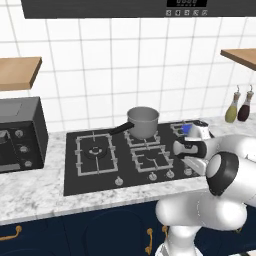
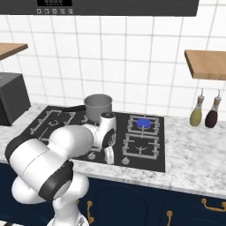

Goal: Turn off the rear right burner of the stove.

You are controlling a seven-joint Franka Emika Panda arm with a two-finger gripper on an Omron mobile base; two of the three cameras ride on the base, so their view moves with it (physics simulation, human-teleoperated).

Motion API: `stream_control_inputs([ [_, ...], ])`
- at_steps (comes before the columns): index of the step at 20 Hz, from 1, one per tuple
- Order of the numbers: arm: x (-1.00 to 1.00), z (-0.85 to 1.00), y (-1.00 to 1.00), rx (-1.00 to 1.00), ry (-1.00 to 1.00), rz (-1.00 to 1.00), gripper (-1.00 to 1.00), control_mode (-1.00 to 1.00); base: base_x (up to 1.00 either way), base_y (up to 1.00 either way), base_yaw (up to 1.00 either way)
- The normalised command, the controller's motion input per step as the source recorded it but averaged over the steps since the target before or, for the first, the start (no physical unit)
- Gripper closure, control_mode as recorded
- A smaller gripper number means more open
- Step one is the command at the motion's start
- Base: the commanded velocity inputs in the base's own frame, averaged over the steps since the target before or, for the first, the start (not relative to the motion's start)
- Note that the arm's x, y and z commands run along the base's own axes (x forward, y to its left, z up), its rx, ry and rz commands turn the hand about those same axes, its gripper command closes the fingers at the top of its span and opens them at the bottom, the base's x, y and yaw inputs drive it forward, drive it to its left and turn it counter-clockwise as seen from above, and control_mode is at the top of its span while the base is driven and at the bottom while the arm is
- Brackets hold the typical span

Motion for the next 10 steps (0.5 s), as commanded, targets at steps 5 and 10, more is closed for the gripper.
stream_control_inputs([
  [5, 0.01, -0.08, 0.0, 0.0, -0.04, 0.0, -1.0, -1.0, 0.0, 0.0, 0.0],
  [10, 0.0, 0.2, 0.0, 0.0, -0.13, 0.0, -1.0, -1.0, 0.0, 0.0, 0.0],
])
